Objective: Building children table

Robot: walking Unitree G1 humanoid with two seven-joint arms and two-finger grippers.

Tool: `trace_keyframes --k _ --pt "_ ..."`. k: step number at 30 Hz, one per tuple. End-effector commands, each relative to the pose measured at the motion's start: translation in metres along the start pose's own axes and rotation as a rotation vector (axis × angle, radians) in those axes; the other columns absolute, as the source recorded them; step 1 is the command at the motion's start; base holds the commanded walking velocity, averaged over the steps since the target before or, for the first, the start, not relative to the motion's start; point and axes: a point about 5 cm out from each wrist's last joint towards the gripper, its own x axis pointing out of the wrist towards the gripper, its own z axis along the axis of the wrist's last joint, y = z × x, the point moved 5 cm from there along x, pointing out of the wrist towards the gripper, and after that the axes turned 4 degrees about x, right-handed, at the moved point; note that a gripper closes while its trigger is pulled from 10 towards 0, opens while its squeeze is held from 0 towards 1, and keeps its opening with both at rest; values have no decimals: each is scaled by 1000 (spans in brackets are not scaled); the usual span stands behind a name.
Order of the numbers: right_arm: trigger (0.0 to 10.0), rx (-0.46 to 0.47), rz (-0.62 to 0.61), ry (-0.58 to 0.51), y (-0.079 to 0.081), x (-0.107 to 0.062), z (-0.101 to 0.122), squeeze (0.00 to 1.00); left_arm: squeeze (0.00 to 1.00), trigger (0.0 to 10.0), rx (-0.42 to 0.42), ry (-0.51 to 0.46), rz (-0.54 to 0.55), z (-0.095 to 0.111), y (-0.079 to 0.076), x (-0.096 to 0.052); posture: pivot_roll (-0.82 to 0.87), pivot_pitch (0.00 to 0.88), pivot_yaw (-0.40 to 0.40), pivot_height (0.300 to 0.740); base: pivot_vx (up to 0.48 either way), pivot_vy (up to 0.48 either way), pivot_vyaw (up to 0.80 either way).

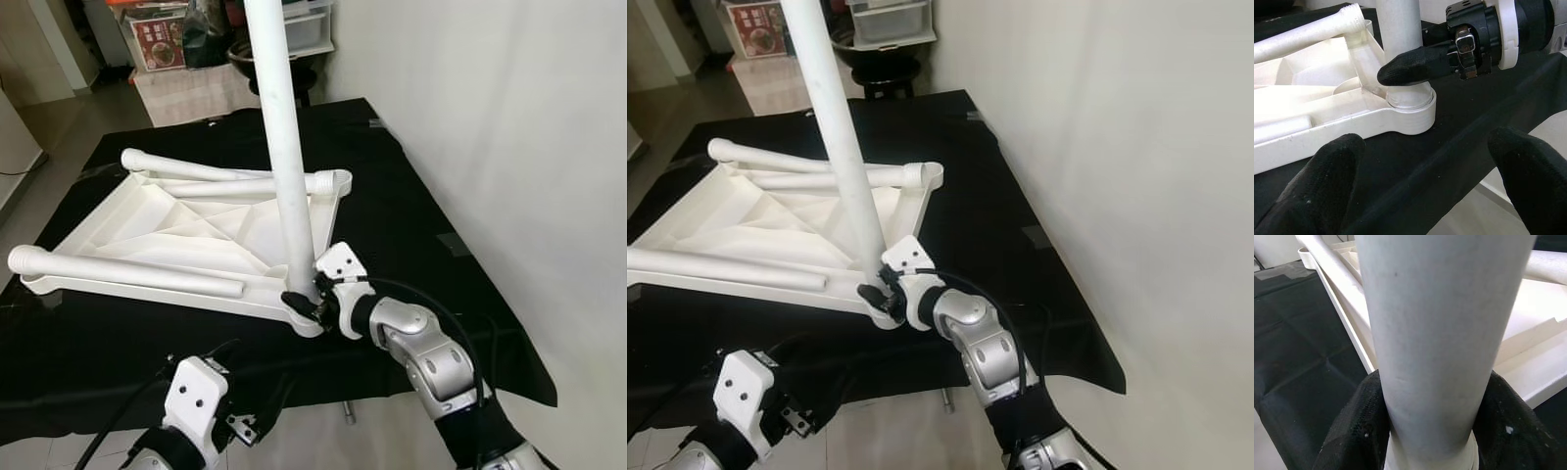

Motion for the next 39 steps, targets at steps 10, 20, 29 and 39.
trace_keyframes --k 10,20,29,39 --pt "0 45 -810 163 -101 -105 -45 0 0 10000 31 -12 6 4 7 2 -125 77 53 740 0 0 0" --pt "0 76 -580 220 -43 -81 -53 0 0 10000 1 -35 16 7 11 8 -137 73 72 740 0 0 0" --pt "10000 105 -285 18 -34 -48 -9 1000 0 10000 3 -36 15 6 10 9 -130 78 83 740 0 0 0" --pt "10000 -191 116 6 -40 -43 19 0 0 10000 -23 -53 -188 10 -20 6 -109 90 80 740 0 0 0"
